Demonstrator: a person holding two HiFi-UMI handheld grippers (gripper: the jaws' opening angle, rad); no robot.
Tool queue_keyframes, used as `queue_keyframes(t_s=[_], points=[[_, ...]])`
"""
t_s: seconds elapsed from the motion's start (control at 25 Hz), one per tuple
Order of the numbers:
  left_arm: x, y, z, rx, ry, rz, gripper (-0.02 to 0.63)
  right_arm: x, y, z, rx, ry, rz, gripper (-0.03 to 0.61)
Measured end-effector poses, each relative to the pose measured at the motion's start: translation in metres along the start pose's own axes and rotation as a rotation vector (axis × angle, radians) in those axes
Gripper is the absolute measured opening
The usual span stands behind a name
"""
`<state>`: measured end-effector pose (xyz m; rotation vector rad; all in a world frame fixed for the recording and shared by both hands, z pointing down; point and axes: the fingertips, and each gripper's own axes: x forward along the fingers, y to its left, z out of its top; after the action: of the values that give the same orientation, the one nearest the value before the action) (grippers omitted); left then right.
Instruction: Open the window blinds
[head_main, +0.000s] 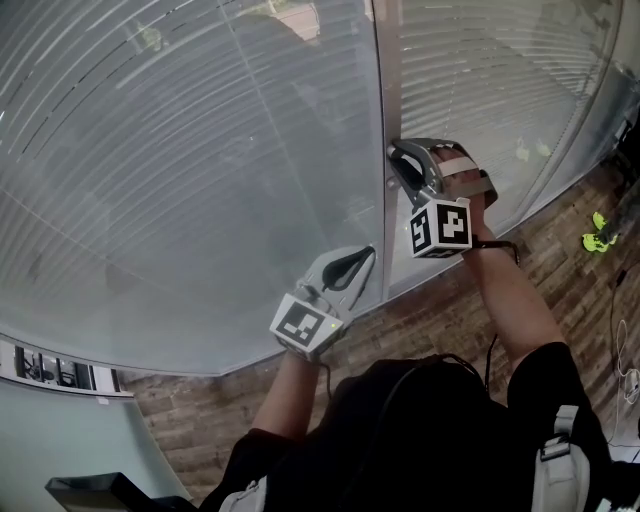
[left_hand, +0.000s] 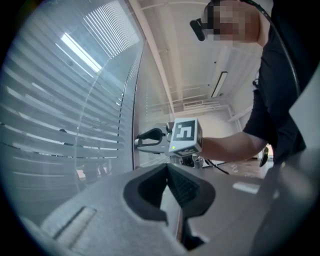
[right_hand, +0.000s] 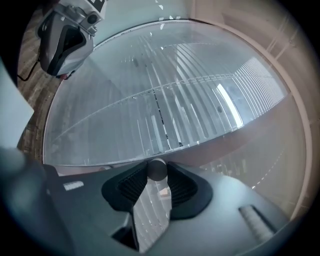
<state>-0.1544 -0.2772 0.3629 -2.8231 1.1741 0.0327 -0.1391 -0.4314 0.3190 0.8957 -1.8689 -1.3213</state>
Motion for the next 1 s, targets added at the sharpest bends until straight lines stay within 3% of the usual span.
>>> queue_keyframes(t_s=[0.32,0.72,1.0], points=[[0.005,-0.003,-0.005,-0.004,0.003,-0.013,0.005,0.001,-0.006,0.000,0.284,-0.010,-0.012,0.129],[0.004,-0.004,-0.008,-0.014,0.002,-0.013,0.005,0.001,-0.012,-0.008,0.845,-0.096,0.005,0.129],[0.004,-0.002,-0.002,-0.014,-0.015,-0.012,0.005,0.004,-0.011,-0.016,1.108,-0.139,0.015,0.129]])
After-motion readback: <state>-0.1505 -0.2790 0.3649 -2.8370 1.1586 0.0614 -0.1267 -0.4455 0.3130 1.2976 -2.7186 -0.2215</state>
